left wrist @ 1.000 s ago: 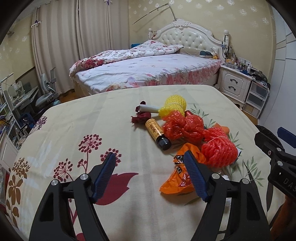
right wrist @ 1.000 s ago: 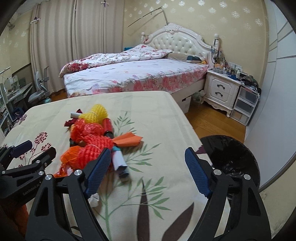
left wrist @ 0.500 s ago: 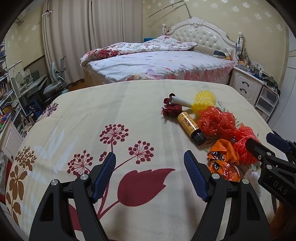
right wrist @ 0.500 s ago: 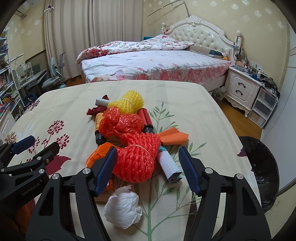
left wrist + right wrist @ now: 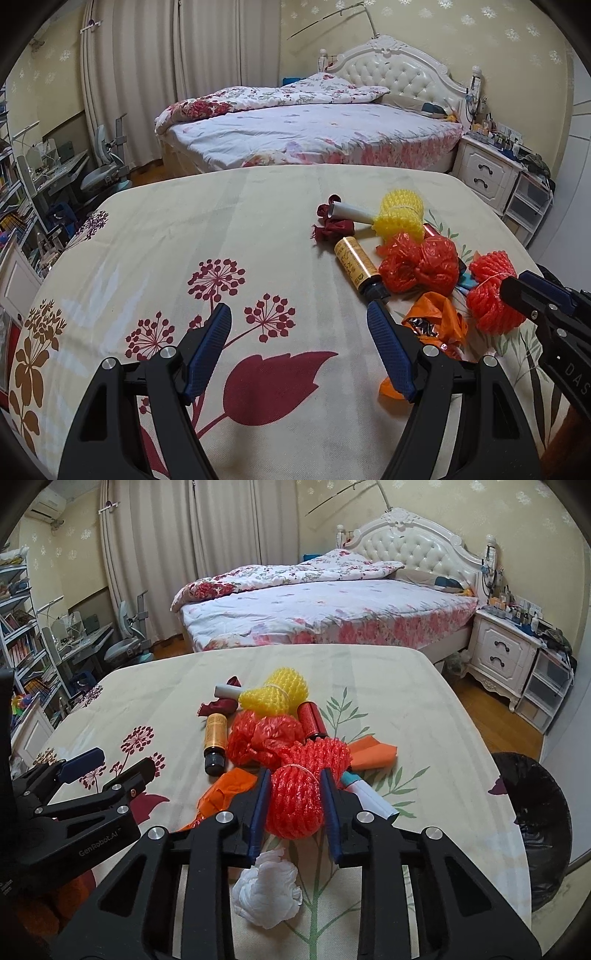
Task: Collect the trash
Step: 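Lift the red mesh net with the right gripper while the left gripper grasps the orange snack wrapper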
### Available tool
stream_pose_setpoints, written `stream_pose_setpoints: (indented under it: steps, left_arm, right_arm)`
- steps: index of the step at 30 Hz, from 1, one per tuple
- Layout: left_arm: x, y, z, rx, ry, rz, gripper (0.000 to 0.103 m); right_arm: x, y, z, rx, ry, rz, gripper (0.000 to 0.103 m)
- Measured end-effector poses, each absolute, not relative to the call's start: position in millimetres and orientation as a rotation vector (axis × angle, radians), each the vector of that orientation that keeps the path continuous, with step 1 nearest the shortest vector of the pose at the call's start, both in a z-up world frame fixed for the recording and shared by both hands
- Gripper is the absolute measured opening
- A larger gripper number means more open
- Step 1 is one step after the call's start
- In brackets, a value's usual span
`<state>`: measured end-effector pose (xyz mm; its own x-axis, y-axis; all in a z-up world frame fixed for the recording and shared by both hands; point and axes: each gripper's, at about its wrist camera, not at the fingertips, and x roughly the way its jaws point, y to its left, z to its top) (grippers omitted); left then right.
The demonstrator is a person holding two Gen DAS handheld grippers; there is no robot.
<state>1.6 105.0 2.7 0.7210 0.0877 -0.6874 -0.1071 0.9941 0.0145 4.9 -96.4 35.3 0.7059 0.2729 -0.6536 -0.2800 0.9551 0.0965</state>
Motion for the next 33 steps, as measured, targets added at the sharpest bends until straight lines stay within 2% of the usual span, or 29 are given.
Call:
stream_pose_setpoints:
  steps: [9, 27, 29, 33]
  left_arm:
    - [11, 95, 5, -0.039, 0.762, 0.073, 0.074]
    - [6, 37, -6, 0.016, 0.779, -0.02, 0.078]
    - [6, 35, -10, 0.028, 0.776, -0.024, 0.073]
    - [8, 34, -15, 0.006, 0.789, -0.09, 0.053]
  right_arm:
    - [13, -126, 48, 0.017, 0.68, 0.235, 0.027]
    - [-1, -179, 29, 0.035, 0.691, 0.122, 0.027]
    - [-3, -181, 28, 0.041, 0.692, 0.121, 0.027]
    - [-5, -185, 26, 0.051, 0.695, 0.121, 0.027]
